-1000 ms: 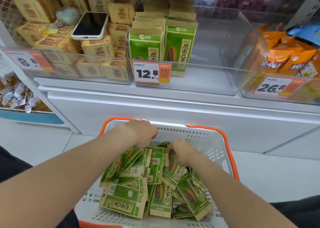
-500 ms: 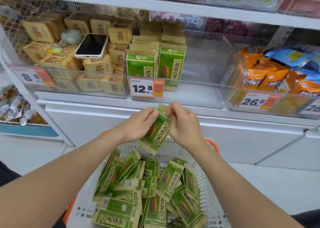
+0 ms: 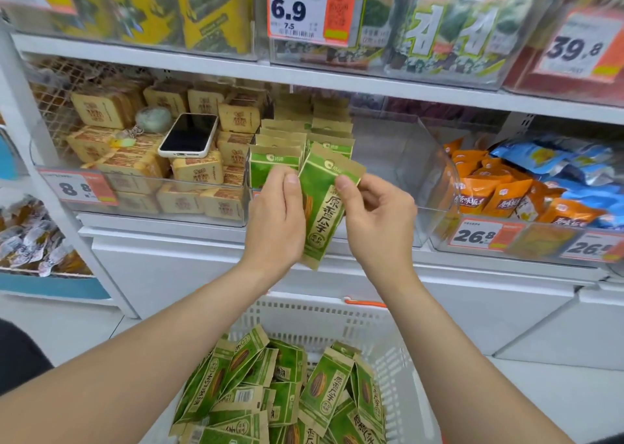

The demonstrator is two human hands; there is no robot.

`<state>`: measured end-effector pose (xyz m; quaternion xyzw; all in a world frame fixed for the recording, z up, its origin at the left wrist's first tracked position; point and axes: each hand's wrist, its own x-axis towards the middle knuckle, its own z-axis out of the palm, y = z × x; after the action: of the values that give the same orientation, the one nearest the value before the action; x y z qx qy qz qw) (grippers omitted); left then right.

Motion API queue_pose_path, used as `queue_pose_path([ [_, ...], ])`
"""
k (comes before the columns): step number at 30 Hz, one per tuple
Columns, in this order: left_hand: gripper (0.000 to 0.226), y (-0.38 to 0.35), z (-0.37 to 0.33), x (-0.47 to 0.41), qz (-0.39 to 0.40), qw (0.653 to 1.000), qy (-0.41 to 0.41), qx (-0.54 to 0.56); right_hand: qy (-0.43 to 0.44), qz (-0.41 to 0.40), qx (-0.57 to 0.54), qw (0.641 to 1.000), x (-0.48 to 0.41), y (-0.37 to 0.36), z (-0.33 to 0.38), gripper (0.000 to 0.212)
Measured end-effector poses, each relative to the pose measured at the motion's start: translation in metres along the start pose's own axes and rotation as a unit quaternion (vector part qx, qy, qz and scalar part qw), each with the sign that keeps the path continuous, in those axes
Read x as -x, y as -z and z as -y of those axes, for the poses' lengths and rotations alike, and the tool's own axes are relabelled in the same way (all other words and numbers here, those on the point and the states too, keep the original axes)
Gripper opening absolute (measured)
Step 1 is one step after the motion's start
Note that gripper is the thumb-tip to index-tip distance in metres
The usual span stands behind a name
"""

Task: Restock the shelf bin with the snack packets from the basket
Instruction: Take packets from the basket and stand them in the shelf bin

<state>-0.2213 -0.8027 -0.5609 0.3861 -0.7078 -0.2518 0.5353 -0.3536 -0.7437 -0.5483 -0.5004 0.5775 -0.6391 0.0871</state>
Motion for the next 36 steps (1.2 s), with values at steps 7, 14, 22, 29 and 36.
queue_pose_path([
  [7,0.048,0.006,0.000,-0.021,-0.086,0.974,-0.073,-0.196,0.144,-0.129,0.061,0.979,-0.039,0.019,0.031,0.018],
  [14,0.104,0.009,0.018,-0.031,0.025,0.986,0.000,-0.166,0.118,-0.031,0.144,0.982,-0.061,0.006,0.002,0.015],
  [22,0.110,0.013,0.022,-0.035,0.024,0.987,0.009,-0.159,-0.048,0.093,0.342,0.934,-0.073,-0.021,-0.019,0.049],
  [29,0.104,0.013,0.027,-0.034,0.005,0.986,-0.002,-0.164,-0.189,0.102,0.328,0.920,-0.092,-0.035,-0.001,0.077],
  [36,0.110,0.014,0.026,-0.032,0.004,0.988,0.006,-0.156,-0.182,0.066,0.349,0.917,-0.089,-0.048,-0.007,0.071],
])
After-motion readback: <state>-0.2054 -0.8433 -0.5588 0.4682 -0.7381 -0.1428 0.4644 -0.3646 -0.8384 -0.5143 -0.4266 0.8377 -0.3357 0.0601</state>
